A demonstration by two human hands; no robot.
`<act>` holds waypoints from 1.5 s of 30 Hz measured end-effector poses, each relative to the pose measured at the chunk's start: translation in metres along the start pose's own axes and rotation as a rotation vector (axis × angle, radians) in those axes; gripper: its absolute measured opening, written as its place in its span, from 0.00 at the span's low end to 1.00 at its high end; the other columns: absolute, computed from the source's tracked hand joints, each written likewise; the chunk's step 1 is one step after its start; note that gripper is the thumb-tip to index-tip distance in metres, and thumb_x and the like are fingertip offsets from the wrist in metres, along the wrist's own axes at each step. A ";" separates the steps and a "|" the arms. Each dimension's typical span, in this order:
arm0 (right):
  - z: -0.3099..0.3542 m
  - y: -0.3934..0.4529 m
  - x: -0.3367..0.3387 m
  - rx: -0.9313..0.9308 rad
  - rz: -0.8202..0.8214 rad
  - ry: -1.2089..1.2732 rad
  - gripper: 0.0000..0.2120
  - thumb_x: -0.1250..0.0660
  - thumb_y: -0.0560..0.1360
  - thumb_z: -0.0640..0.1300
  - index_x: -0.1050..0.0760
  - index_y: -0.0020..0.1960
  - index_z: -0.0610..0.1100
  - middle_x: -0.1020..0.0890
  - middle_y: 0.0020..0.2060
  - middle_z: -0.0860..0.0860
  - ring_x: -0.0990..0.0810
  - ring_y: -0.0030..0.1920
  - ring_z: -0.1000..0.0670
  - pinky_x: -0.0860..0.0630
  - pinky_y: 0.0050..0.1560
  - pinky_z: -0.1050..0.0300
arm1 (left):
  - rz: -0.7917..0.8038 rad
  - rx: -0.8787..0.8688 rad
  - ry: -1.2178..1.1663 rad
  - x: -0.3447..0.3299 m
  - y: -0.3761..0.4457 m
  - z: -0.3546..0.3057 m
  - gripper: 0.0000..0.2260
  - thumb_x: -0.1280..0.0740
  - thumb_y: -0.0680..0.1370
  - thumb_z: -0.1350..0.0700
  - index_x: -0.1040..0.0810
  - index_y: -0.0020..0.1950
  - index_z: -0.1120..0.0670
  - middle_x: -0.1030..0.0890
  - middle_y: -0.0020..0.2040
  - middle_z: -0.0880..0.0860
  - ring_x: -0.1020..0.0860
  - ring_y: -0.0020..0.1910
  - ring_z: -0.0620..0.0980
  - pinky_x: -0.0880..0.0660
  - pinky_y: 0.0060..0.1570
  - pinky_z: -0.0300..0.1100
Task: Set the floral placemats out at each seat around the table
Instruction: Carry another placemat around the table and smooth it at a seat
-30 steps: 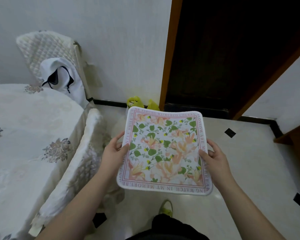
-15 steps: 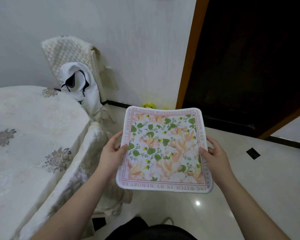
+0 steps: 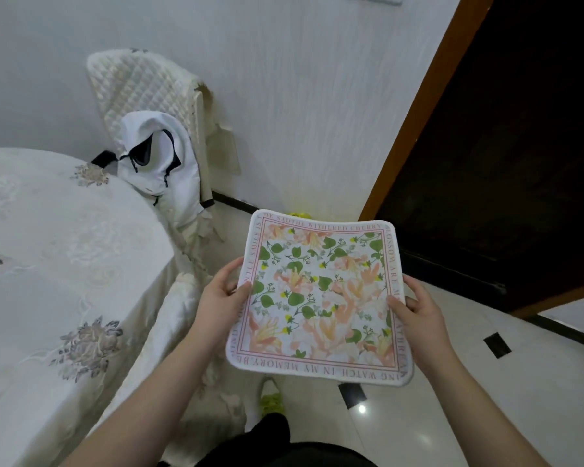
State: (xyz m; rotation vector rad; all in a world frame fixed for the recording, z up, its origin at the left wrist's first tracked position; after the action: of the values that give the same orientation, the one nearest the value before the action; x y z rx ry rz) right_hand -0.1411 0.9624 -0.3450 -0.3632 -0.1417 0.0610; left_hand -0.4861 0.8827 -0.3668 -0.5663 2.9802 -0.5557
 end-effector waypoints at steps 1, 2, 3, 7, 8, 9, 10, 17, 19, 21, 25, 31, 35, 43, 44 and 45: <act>0.008 0.012 -0.008 0.004 0.007 0.001 0.21 0.32 0.78 0.39 0.25 0.56 0.67 0.13 0.44 0.49 0.13 0.43 0.45 0.16 0.38 0.48 | -0.006 0.002 -0.016 0.003 0.011 -0.004 0.20 0.34 0.81 0.59 0.28 0.69 0.39 0.13 0.50 0.52 0.14 0.45 0.58 0.16 0.41 0.55; 0.014 0.023 -0.015 0.007 0.015 -0.010 0.21 0.32 0.78 0.39 0.25 0.57 0.66 0.13 0.44 0.49 0.13 0.43 0.45 0.16 0.37 0.49 | -0.014 0.008 -0.022 0.007 0.022 -0.008 0.20 0.34 0.81 0.59 0.27 0.69 0.39 0.13 0.50 0.52 0.14 0.45 0.59 0.16 0.42 0.56; 0.021 0.033 -0.023 0.012 0.020 -0.021 0.20 0.32 0.78 0.39 0.26 0.58 0.65 0.13 0.44 0.49 0.13 0.44 0.45 0.17 0.37 0.49 | -0.026 0.013 -0.016 0.012 0.033 -0.012 0.19 0.34 0.81 0.58 0.27 0.68 0.38 0.13 0.51 0.51 0.14 0.45 0.59 0.17 0.43 0.57; 0.043 0.067 -0.052 0.045 0.038 -0.022 0.19 0.33 0.79 0.39 0.28 0.63 0.59 0.13 0.45 0.52 0.13 0.44 0.48 0.17 0.37 0.52 | -0.047 0.007 0.003 0.031 0.069 -0.030 0.20 0.34 0.81 0.57 0.27 0.66 0.35 0.13 0.49 0.51 0.14 0.44 0.58 0.17 0.42 0.56; 0.048 0.073 -0.058 0.047 0.043 -0.016 0.19 0.33 0.79 0.39 0.27 0.62 0.60 0.13 0.45 0.52 0.13 0.44 0.48 0.17 0.37 0.52 | -0.050 0.008 0.008 0.035 0.076 -0.034 0.20 0.34 0.81 0.57 0.27 0.66 0.34 0.13 0.49 0.52 0.13 0.44 0.58 0.16 0.40 0.55; 0.051 0.078 -0.063 0.045 0.049 -0.009 0.19 0.33 0.79 0.39 0.27 0.60 0.61 0.13 0.45 0.52 0.13 0.44 0.48 0.17 0.37 0.52 | -0.056 0.008 0.012 0.038 0.081 -0.037 0.20 0.34 0.81 0.57 0.27 0.66 0.34 0.13 0.48 0.51 0.13 0.44 0.57 0.16 0.38 0.53; 0.054 0.084 -0.068 0.043 0.054 -0.003 0.19 0.32 0.79 0.39 0.27 0.59 0.62 0.13 0.46 0.51 0.13 0.45 0.48 0.17 0.37 0.52 | -0.063 0.007 0.010 0.042 0.086 -0.040 0.20 0.33 0.81 0.57 0.27 0.66 0.34 0.13 0.48 0.51 0.13 0.43 0.57 0.16 0.37 0.53; 0.078 0.139 -0.087 0.046 0.094 -0.063 0.19 0.32 0.78 0.40 0.28 0.64 0.59 0.13 0.46 0.53 0.13 0.45 0.48 0.16 0.39 0.50 | -0.122 0.016 -0.010 0.051 0.129 -0.051 0.21 0.33 0.80 0.56 0.26 0.63 0.29 0.13 0.49 0.52 0.13 0.44 0.58 0.17 0.42 0.57; 0.085 0.160 -0.091 0.043 0.111 -0.077 0.21 0.32 0.78 0.41 0.29 0.67 0.57 0.13 0.47 0.52 0.13 0.45 0.48 0.16 0.42 0.46 | -0.142 0.021 -0.003 0.051 0.142 -0.054 0.21 0.33 0.80 0.56 0.27 0.64 0.29 0.13 0.49 0.51 0.13 0.44 0.58 0.17 0.42 0.57; 0.091 0.183 -0.097 0.040 0.132 -0.080 0.21 0.31 0.78 0.41 0.28 0.65 0.60 0.13 0.47 0.53 0.13 0.46 0.48 0.16 0.43 0.45 | -0.168 0.019 -0.002 0.050 0.155 -0.060 0.22 0.32 0.80 0.56 0.27 0.64 0.29 0.13 0.48 0.50 0.13 0.43 0.56 0.16 0.39 0.55; 0.107 0.232 -0.116 0.021 0.214 -0.081 0.21 0.31 0.78 0.41 0.27 0.55 0.70 0.14 0.46 0.55 0.13 0.45 0.48 0.16 0.41 0.44 | -0.237 0.016 -0.039 0.046 0.178 -0.076 0.21 0.32 0.80 0.57 0.25 0.62 0.30 0.13 0.50 0.50 0.13 0.44 0.56 0.16 0.39 0.54; 0.139 0.300 -0.141 0.031 0.338 -0.075 0.20 0.32 0.78 0.40 0.27 0.61 0.64 0.13 0.45 0.51 0.13 0.43 0.47 0.16 0.36 0.49 | -0.355 0.026 -0.085 0.042 0.205 -0.104 0.20 0.31 0.80 0.58 0.25 0.64 0.34 0.13 0.51 0.50 0.13 0.44 0.56 0.16 0.38 0.52; 0.151 0.337 -0.159 0.019 0.423 -0.094 0.20 0.32 0.79 0.41 0.29 0.66 0.59 0.13 0.46 0.50 0.13 0.44 0.45 0.16 0.37 0.46 | -0.413 0.023 -0.090 0.042 0.217 -0.119 0.20 0.31 0.80 0.58 0.27 0.66 0.37 0.13 0.50 0.50 0.13 0.43 0.56 0.16 0.36 0.50; 0.156 0.365 -0.224 -0.002 0.576 -0.155 0.21 0.32 0.78 0.41 0.29 0.66 0.60 0.13 0.45 0.50 0.13 0.43 0.44 0.17 0.36 0.46 | -0.596 0.048 -0.090 0.072 0.209 -0.112 0.18 0.32 0.80 0.55 0.26 0.64 0.36 0.13 0.49 0.50 0.13 0.40 0.55 0.17 0.33 0.48; 0.157 0.364 -0.235 -0.004 0.602 -0.165 0.20 0.32 0.78 0.41 0.28 0.64 0.62 0.13 0.46 0.50 0.13 0.43 0.44 0.17 0.36 0.46 | -0.620 0.058 -0.087 0.079 0.206 -0.109 0.17 0.31 0.80 0.55 0.26 0.64 0.35 0.13 0.49 0.50 0.13 0.40 0.55 0.17 0.33 0.49; 0.158 0.364 -0.247 -0.003 0.628 -0.178 0.20 0.32 0.78 0.41 0.27 0.61 0.64 0.13 0.45 0.49 0.13 0.42 0.44 0.17 0.35 0.47 | -0.646 0.062 -0.082 0.087 0.203 -0.106 0.17 0.31 0.79 0.54 0.26 0.63 0.34 0.13 0.49 0.51 0.13 0.40 0.55 0.17 0.34 0.49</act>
State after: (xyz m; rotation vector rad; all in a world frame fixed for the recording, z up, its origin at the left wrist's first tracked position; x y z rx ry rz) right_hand -0.4212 1.3360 -0.3604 -0.3941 -0.1996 0.7150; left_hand -0.6498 1.0626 -0.3401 -1.5147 2.6451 -0.6282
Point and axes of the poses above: each hand's wrist, its own y-axis towards the middle knuckle, its own x-axis out of the back of the hand, z = x × y, the point moved 7 cm from there along y, towards the middle knuckle
